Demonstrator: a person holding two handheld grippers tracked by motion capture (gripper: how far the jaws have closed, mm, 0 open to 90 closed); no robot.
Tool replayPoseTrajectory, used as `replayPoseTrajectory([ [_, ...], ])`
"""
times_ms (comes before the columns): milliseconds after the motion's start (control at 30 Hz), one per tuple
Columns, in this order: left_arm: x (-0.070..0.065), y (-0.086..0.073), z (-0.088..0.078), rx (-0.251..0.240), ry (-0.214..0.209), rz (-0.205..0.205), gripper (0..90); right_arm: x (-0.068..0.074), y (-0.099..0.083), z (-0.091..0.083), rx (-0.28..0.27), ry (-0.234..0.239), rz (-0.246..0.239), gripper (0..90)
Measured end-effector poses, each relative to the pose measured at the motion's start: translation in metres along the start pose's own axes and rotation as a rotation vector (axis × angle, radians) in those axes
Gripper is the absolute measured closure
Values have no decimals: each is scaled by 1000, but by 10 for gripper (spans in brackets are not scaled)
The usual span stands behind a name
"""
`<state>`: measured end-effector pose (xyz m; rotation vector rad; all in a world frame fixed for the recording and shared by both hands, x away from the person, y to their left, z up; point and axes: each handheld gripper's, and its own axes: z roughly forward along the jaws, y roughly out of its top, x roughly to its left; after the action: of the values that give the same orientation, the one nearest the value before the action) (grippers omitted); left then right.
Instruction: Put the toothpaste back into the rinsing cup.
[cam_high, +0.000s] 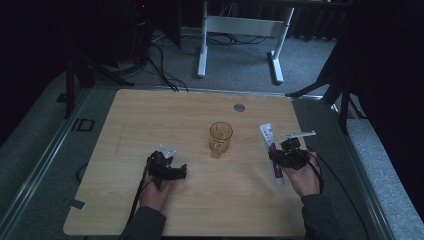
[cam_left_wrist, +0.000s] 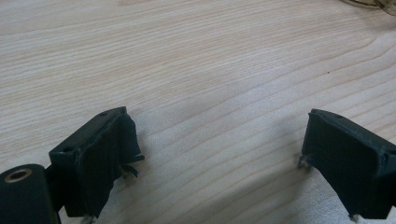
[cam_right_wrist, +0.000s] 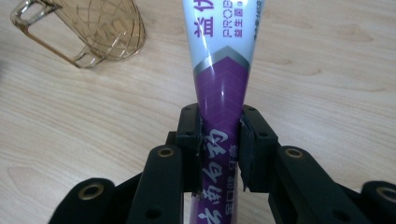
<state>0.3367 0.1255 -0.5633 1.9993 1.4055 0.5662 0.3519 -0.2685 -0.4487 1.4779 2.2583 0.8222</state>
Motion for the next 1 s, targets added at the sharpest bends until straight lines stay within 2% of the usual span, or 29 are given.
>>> replayPoseTrajectory([
  [267, 0, 0, 0, -1, 0, -1, 78, 0, 4, -4, -60, -10, 10, 729],
  [500, 0, 0, 0, -1, 0, -2, 78, 4, 9, -9, -130, -17, -1, 730],
  [1000, 0, 0, 0, -2, 1, -1, 78, 8, 21, -13, -190, -17, 4, 730],
])
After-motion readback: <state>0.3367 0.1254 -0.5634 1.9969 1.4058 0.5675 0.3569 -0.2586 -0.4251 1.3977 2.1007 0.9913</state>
